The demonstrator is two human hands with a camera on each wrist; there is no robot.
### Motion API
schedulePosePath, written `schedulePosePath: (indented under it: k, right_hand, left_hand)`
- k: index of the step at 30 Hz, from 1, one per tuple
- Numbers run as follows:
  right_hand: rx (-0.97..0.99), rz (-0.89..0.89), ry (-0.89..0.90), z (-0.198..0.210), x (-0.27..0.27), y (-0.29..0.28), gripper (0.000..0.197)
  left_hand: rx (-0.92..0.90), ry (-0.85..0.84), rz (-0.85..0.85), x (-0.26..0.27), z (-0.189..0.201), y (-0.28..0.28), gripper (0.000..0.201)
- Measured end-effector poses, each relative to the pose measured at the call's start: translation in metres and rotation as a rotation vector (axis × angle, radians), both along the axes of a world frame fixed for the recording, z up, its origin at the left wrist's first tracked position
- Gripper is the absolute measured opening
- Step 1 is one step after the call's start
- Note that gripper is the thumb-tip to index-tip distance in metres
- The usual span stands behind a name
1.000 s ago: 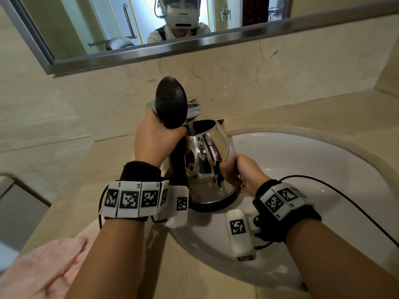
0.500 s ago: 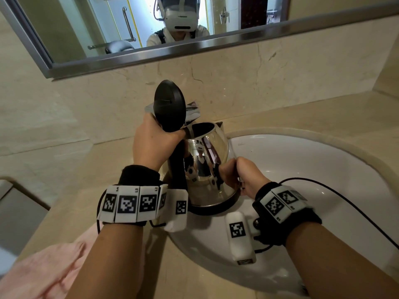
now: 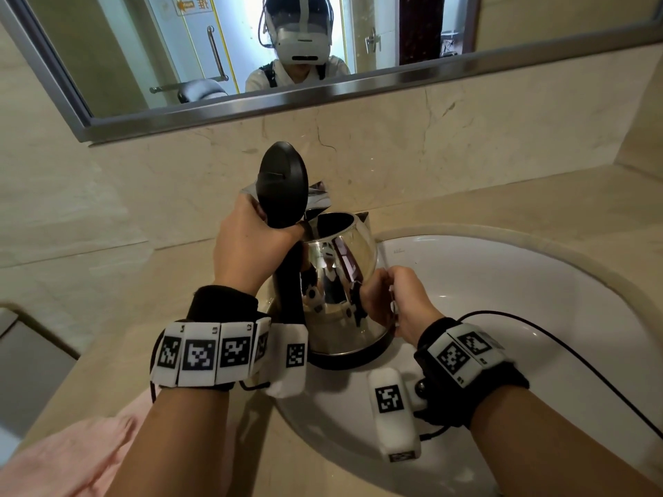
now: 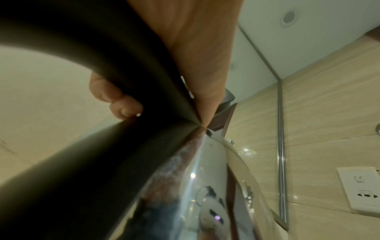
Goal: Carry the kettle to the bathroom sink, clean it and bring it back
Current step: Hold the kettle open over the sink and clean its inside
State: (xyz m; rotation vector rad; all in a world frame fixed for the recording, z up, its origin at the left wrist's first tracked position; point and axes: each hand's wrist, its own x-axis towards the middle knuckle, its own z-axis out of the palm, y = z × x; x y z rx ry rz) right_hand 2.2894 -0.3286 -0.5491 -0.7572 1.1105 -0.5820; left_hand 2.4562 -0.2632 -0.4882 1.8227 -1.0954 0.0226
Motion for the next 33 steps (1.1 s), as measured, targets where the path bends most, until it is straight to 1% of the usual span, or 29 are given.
schedulePosePath:
  k: [4,12,16,22,25,28,31,32,33]
  right_hand:
    - [0.024,-0.018,-0.026,0.0,0.004,0.0,0.026]
    - [0.087,-0.034,-0.087,-0.002,0.004,-0.002,0.027]
    - [0.047,-0.054,-0.058,-0.006,0.009,-0.005,0.031]
    - [0.011,-0.053,-0.089,-0.009,0.01,-0.009,0.03]
    - [-0.044,-0.06,-0.096,-0.014,0.016,-0.01,0.032]
    - [-0.096,-0.041,-0.043,-0.015,0.015,-0.01,0.032]
    - [-0.085,-0.026,0.024,-0.013,0.009,-0.012,0.031]
    - [-0.089,0.012,0.053,-0.011,0.007,-0.011,0.031]
    - [-0.075,0.038,0.046,-0.011,0.006,-0.011,0.031]
  left_hand:
    - [0.003,-0.001,0.006,0.0,-0.001,0.0,0.05]
    - [0.029,0.003,0.012,-0.005,-0.001,0.001,0.05]
    - [0.034,0.019,0.015,-0.005,-0.001,0.002,0.051]
    - [0.042,0.031,0.014,-0.008,-0.001,0.003,0.051]
    - [0.047,0.039,0.014,-0.007,-0.001,0.003,0.052]
    - [0.05,0.041,0.014,-0.007,-0.001,0.003,0.052]
    - [0.049,0.047,0.01,-0.007,-0.001,0.003,0.053]
    - [0.049,0.049,0.009,-0.007,-0.001,0.002,0.053]
    - [0.048,0.049,0.011,-0.007,-0.002,0.002,0.053]
